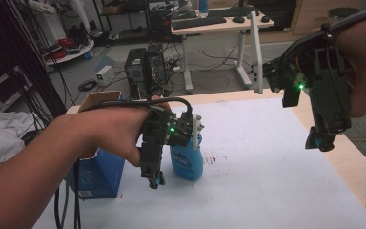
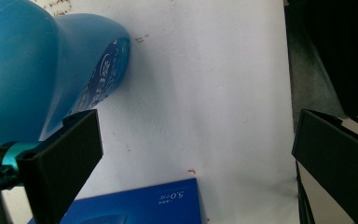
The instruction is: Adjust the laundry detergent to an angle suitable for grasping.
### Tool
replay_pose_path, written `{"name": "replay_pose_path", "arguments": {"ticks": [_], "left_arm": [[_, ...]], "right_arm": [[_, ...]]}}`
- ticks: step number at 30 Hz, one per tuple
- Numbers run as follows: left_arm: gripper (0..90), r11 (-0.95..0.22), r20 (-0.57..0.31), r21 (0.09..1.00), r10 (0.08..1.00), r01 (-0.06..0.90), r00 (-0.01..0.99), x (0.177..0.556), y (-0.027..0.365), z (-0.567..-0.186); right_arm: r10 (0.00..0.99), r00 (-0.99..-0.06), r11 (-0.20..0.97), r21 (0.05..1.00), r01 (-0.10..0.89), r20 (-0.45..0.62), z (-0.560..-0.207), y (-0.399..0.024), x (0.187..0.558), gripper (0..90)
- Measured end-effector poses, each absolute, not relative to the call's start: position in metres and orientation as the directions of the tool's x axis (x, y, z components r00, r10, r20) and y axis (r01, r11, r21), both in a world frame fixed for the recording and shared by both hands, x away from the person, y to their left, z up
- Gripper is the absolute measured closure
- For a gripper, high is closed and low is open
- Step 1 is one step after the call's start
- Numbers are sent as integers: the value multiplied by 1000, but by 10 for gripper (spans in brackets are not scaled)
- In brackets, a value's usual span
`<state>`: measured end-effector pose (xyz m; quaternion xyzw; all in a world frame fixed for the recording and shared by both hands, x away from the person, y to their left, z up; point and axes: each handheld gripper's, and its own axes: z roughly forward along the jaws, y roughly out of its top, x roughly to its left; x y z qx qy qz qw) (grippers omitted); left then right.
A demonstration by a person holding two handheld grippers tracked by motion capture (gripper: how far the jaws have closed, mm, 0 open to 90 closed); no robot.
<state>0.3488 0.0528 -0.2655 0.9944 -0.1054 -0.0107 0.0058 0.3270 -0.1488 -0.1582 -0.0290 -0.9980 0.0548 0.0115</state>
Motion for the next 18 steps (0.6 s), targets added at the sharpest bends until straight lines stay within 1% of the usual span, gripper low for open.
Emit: {"name": "replay_pose_path", "arguments": {"ticks": [18], "left_arm": [[17, -976, -26, 0, -217, -217, 976, 349, 49, -269]], "right_arm": [[58, -998, 991, -122, 55, 21, -163, -151, 327, 23]]}}
